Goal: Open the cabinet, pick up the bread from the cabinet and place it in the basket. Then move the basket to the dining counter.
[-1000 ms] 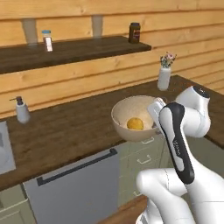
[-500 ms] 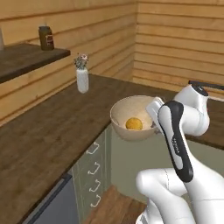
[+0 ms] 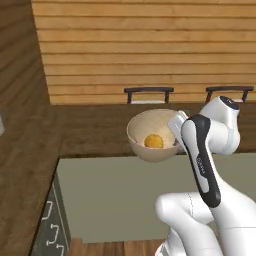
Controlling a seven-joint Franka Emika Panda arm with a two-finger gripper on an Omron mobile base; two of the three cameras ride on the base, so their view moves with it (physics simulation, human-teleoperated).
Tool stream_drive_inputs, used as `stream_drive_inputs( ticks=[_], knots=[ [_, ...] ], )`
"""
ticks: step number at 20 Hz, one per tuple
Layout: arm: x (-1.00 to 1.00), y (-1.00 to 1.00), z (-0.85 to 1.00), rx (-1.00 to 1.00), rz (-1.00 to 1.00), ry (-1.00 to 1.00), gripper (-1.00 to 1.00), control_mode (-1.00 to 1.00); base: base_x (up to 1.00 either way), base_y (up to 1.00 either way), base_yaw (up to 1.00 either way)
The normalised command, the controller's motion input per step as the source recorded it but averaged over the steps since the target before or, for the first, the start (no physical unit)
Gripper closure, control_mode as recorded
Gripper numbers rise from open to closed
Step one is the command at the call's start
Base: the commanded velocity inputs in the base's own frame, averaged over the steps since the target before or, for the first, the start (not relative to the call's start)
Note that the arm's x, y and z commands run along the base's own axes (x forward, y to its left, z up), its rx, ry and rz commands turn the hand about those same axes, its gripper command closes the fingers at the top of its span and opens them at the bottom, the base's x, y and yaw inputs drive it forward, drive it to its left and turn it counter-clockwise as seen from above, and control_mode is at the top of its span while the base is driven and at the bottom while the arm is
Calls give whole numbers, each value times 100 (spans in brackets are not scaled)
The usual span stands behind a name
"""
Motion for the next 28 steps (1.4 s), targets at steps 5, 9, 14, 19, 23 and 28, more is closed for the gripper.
stream_drive_inputs(
  ticks=[5,9,14,19,23,28],
  knots=[
    [0,0,0,0,0,0,100,100,48,-29,-63],
    [0,0,0,0,0,0,100,100,84,-25,-15],
    [0,0,0,0,0,0,100,100,71,-36,-1],
    [0,0,0,0,0,0,100,100,81,-33,0],
    [0,0,0,0,0,0,100,100,20,-16,-2],
    [74,-29,-8,0,-7,1,100,-100,9,-2,-1]
  ],
)
